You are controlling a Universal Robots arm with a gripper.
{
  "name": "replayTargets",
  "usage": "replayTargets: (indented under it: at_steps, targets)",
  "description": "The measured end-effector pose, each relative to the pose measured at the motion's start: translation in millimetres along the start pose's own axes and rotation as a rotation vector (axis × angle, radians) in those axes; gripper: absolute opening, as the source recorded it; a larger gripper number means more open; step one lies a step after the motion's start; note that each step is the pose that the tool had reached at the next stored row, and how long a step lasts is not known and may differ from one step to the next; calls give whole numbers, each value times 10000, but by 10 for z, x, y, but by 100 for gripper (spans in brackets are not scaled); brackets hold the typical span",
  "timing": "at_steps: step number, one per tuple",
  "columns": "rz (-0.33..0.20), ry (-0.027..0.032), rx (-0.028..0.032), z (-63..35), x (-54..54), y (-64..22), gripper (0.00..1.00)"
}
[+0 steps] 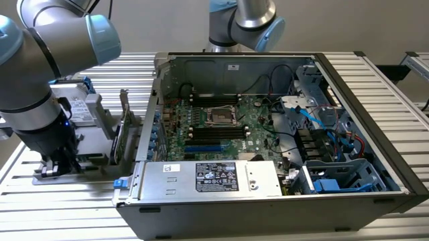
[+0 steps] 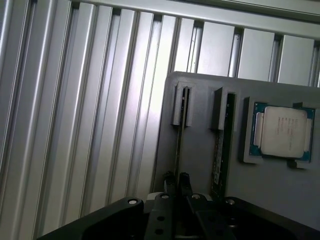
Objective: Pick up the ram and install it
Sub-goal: 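Pick up the ram and move it above insertion slot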
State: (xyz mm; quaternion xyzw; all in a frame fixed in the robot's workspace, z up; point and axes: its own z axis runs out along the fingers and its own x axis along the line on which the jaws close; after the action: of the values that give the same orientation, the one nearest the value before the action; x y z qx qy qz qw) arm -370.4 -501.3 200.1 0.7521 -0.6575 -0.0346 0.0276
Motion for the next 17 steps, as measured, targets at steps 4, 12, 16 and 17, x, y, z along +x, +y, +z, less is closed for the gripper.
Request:
replayTargets:
  at_steps: [4,12,16,17]
  targets:
    - [11,-3,-6,-23,0,-1,14]
    - [51,-8,-11,-76,0,-3,14]
    - [77,-11,-10,-117,0,-2,14]
    - [84,-11,-10,-127,0,-2,14]
